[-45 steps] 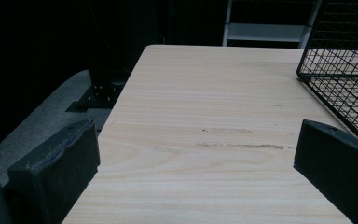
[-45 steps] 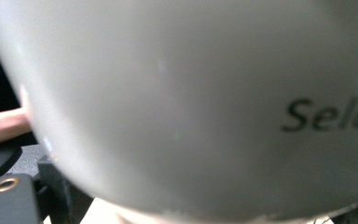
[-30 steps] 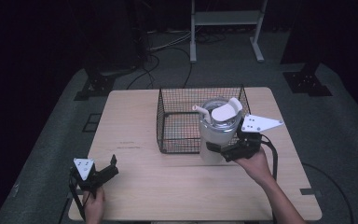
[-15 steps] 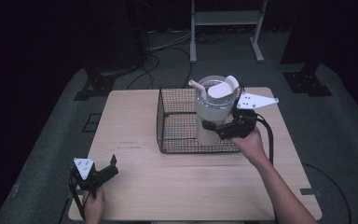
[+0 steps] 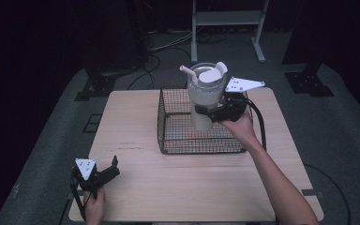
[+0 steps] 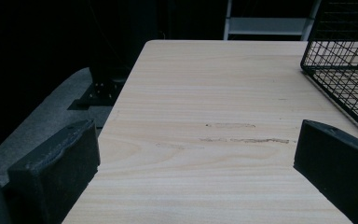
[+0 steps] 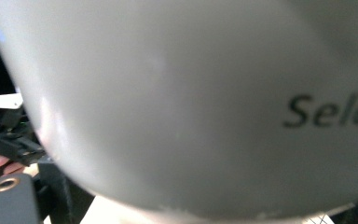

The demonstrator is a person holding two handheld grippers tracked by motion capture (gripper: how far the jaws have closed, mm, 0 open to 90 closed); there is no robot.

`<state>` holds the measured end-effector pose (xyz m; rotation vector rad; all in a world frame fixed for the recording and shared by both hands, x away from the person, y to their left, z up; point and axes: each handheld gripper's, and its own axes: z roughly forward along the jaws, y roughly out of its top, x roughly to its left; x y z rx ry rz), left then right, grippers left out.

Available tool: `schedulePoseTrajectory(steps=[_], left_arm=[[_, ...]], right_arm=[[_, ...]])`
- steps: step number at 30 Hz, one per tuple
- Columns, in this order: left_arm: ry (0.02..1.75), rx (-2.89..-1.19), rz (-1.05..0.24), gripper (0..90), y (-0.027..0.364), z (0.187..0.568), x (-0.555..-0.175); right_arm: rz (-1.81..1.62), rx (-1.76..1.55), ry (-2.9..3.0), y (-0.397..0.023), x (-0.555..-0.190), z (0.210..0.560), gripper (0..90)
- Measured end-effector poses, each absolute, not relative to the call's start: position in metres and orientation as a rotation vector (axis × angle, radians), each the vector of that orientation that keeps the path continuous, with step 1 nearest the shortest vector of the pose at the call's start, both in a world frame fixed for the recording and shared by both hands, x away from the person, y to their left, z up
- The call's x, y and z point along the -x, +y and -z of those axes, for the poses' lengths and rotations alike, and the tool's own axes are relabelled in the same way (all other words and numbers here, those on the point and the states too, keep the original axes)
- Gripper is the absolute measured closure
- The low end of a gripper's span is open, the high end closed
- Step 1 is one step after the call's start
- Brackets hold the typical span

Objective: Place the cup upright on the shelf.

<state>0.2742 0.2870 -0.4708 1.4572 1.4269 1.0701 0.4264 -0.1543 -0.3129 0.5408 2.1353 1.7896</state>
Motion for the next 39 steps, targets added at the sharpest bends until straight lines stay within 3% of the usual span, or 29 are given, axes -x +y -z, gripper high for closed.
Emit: schedulePoseTrajectory(steps=[14, 39], left_arm=[[1.427, -1.455, -1.074, 0.0, 0.288, 0.471, -0.274], [1.42, -1.457, -1.084, 0.0, 0.29, 0.471, -0.273]], right_arm=[[-1.757, -0.589, 2.19, -0.136, -0.473, 0.34, 7.9], [-1.727, -0.668, 2.286, -0.122, -0.511, 0.388, 7.9]])
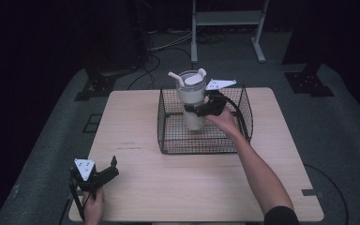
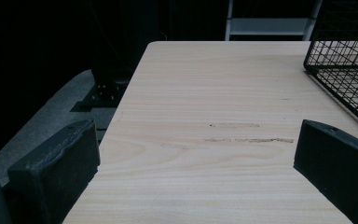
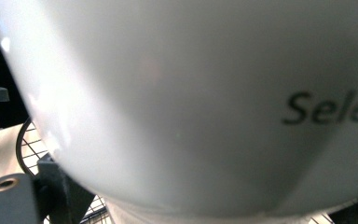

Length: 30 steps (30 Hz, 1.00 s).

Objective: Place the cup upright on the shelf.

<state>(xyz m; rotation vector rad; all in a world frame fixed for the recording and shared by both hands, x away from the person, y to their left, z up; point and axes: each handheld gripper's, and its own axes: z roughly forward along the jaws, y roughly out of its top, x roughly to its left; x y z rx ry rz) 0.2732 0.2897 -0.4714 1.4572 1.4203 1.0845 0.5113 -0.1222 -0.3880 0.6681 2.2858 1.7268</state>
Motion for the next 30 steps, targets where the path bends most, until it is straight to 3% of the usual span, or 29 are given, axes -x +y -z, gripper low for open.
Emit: schedulePoseTrajectory(steps=[30], left_arm=[[1.425, -1.445, -1.091, 0.0, 0.293, 0.471, -0.272]], right_arm=[[-1.597, -0.642, 2.459, -0.102, -0.535, 0.412, 7.6]])
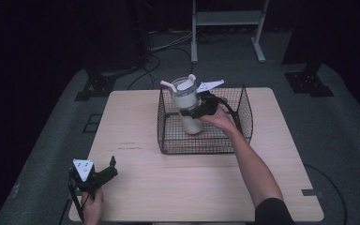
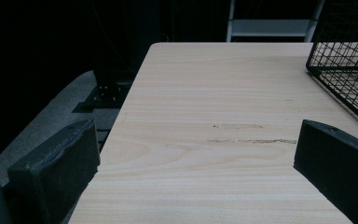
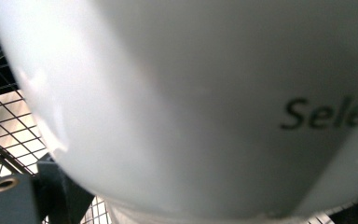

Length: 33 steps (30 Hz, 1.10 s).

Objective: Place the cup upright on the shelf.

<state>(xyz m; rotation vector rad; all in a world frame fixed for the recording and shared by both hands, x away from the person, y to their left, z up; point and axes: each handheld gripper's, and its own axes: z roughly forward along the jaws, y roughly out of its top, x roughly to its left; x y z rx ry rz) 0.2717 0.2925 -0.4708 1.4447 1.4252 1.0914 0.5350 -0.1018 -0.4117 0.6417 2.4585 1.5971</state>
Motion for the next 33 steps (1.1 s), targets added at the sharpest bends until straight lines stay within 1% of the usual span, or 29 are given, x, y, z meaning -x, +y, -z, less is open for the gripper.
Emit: schedulePoseTrajectory(steps=[7, 13, 19, 33], left_arm=[[1.425, -1.442, -1.095, 0.0, 0.294, 0.47, -0.27], [1.421, -1.444, -1.098, 0.0, 0.293, 0.47, -0.269], [1.414, -1.45, -1.099, 0.0, 0.29, 0.47, -0.27], [1.416, -1.451, -1.095, 0.0, 0.291, 0.47, -0.269]], right_arm=[[-1.564, -0.613, 2.479, -0.1, -0.535, 0.418, 7.6], [-1.562, -0.619, 2.466, -0.108, -0.534, 0.419, 7.7], [-1.557, -0.603, 2.407, -0.11, -0.524, 0.424, 7.6], [-1.534, -0.592, 2.405, -0.119, -0.52, 0.422, 7.6]])
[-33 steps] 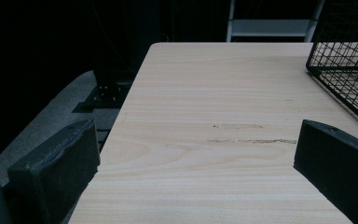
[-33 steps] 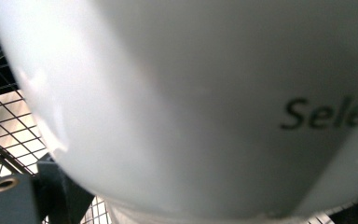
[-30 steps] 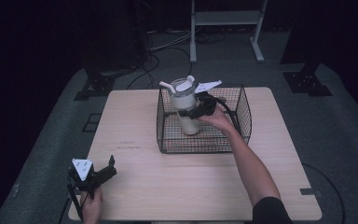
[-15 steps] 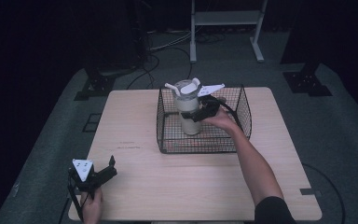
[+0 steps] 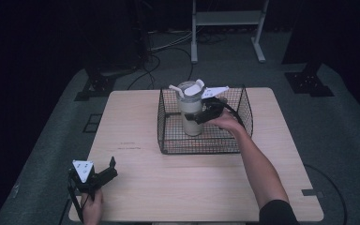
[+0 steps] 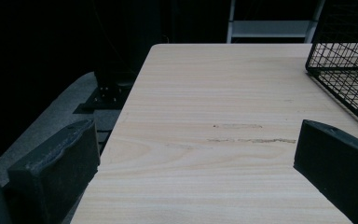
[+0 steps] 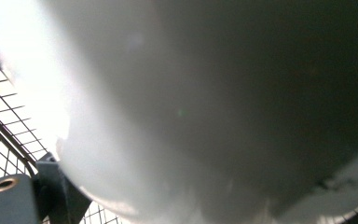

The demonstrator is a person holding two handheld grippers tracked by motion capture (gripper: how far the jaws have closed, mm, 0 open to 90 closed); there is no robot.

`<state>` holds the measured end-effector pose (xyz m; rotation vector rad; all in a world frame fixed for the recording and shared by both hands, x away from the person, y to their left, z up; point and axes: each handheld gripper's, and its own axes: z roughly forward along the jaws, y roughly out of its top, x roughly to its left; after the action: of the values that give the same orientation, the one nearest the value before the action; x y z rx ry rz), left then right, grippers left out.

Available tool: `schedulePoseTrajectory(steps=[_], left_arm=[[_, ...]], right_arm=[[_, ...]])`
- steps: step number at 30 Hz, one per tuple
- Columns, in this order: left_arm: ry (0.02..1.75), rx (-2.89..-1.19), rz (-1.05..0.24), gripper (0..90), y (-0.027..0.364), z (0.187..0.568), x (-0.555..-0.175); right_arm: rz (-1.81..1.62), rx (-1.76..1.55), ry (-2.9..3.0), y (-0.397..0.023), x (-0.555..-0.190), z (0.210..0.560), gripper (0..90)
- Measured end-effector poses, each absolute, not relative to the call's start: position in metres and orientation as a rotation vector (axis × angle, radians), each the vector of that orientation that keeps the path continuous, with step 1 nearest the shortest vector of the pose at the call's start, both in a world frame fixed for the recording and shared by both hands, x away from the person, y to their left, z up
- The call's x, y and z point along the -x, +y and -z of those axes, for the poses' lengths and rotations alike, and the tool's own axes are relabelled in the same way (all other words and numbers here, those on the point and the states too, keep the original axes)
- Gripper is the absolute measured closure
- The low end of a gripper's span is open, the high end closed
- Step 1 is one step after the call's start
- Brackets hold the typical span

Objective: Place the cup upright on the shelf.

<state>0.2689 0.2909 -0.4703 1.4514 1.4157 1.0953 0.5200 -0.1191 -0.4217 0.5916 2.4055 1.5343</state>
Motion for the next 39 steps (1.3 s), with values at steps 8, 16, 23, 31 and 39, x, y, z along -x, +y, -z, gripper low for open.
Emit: schedulePoseTrajectory(steps=[8, 16, 23, 31, 39], left_arm=[[1.421, -1.448, -1.089, 0.0, 0.289, 0.47, -0.271], [1.418, -1.444, -1.099, 0.0, 0.291, 0.469, -0.268], [1.431, -1.437, -1.107, 0.0, 0.295, 0.47, -0.262], [1.434, -1.435, -1.114, 0.0, 0.297, 0.469, -0.259], [1.44, -1.435, -1.114, 0.0, 0.298, 0.469, -0.259]], right_arm=[[-1.53, -0.594, 2.396, -0.126, -0.515, 0.422, 7.6], [-1.506, -0.595, 2.395, -0.126, -0.513, 0.421, 7.6], [-1.473, -0.582, 2.404, -0.125, -0.511, 0.419, 6.9], [-1.467, -0.596, 2.4, -0.128, -0.509, 0.418, 7.1], [-1.441, -0.606, 2.409, -0.126, -0.508, 0.416, 7.2]])
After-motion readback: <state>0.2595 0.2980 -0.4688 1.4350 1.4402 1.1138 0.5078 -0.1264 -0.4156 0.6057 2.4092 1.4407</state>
